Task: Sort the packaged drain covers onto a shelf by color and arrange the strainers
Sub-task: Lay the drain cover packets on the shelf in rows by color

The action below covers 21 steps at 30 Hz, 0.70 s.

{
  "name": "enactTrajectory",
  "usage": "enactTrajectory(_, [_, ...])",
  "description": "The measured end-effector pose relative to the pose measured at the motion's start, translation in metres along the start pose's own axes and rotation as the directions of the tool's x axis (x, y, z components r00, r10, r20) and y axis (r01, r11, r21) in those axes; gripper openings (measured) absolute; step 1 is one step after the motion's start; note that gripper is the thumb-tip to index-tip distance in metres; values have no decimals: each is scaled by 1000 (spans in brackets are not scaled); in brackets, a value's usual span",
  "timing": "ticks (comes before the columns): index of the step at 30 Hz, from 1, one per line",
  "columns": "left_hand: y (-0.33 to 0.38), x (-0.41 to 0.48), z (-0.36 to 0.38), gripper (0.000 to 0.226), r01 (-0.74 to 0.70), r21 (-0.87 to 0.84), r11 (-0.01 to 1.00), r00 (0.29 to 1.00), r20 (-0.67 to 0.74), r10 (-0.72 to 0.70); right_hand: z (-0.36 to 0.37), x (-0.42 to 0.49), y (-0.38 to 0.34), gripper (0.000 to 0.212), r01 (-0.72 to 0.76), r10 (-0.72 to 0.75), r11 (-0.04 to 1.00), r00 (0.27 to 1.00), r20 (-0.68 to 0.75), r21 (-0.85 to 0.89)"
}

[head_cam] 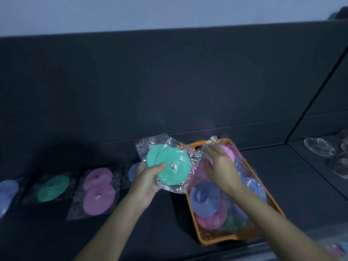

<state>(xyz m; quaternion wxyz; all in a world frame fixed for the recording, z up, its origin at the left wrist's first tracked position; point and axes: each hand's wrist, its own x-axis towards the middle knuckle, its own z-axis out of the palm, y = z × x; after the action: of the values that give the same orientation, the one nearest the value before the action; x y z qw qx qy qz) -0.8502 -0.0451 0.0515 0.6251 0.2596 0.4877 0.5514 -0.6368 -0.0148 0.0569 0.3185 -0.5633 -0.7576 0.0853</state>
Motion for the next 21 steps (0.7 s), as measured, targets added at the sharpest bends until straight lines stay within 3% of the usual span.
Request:
enactTrajectory(2, [1, 0, -5, 33, -33, -25, 999, 999, -12, 33, 3, 11, 24, 46, -142, 181, 964, 970, 163, -225])
enactTrajectory(4, [2, -3, -9, 26, -60, -84, 995, 998, -12, 59, 8, 14, 40, 73, -176, 316, 897, 896, 312, -405])
enactTrajectory(7, [-1, -6, -18, 33, -66, -141, 988, 998, -25, 63, 17, 10, 48, 78, -138, 307, 879, 896, 320, -458])
enactTrajectory(10, [-7, -9, -25, 53, -58, -162, 985, 997, -52, 50, 19, 8, 45, 52, -120, 246, 920, 917, 313, -372])
enactTrajectory(13, [-11, -13, -27, 54, -75, -175, 982, 994, -87, 61, 12, 11, 40, 35, -179, 244, 947, 940, 239, -266])
enactTrajectory(15, [-12, -17, -27, 52, -90, -175, 981, 994, -84, 76, 5, 12, 34, 42, -195, 213, 973, 964, 156, -123])
enactTrajectory(18, [-12, -23, -33, 49, -111, -167, 980, 991, -93, 96, -4, 8, 12, 51, 6, -8, 998, 999, 36, 59])
enactTrajectory(21, [-9, -28, -48, 52, -121, -177, 977, 987, -128, 99, -6, 3, -21, 54, 153, -158, 971, 987, 12, 182])
